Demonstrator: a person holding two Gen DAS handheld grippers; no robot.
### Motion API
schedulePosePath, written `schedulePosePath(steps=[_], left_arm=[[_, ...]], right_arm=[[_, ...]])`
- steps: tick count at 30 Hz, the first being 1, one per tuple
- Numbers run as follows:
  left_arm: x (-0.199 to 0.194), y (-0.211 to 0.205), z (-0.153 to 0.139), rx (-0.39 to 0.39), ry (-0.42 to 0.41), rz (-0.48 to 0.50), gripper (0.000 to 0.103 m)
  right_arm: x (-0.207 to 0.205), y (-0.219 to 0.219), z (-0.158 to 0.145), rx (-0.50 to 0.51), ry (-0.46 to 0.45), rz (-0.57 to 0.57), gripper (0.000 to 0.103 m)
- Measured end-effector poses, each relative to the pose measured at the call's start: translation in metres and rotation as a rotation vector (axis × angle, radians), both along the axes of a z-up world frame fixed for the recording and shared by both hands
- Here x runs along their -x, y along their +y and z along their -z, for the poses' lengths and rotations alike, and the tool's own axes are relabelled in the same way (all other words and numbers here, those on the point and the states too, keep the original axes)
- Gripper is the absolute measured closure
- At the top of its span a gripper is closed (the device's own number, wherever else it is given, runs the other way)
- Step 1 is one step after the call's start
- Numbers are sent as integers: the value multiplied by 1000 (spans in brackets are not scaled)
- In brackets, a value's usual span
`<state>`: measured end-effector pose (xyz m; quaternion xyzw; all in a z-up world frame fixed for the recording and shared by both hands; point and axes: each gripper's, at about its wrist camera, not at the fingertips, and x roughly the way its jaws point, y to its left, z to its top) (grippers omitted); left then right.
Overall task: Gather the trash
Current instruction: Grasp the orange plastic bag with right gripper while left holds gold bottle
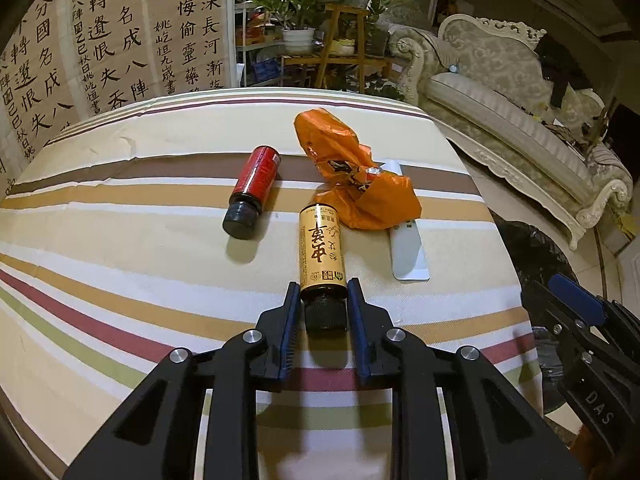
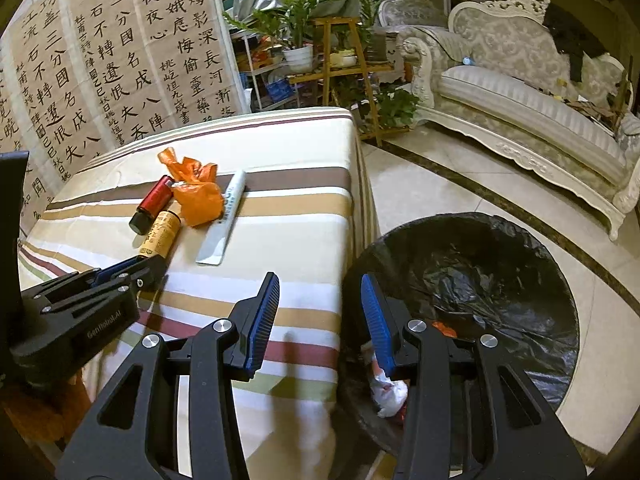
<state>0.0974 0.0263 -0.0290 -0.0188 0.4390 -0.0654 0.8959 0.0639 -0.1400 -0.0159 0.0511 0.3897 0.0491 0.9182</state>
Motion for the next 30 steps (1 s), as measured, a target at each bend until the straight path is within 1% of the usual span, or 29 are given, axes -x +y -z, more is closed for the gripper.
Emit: schedulePosePath(steps=[10,20,25,30], left_arm=[[8,27,-17,11,-35,-22,78],[4,80,-18,-15,-53,-119,78],[2,103,-14,-35,-58,-160,78],[2,111,-10,-29,-48,-171,78]], right_arm=[[-15,34,-11,9,-16,-72,61],[-40,77,-26,29,-42,-149,61],[-56,95,-22,41,-28,-173,61],[-66,105,-13,68,-1,-176,62]])
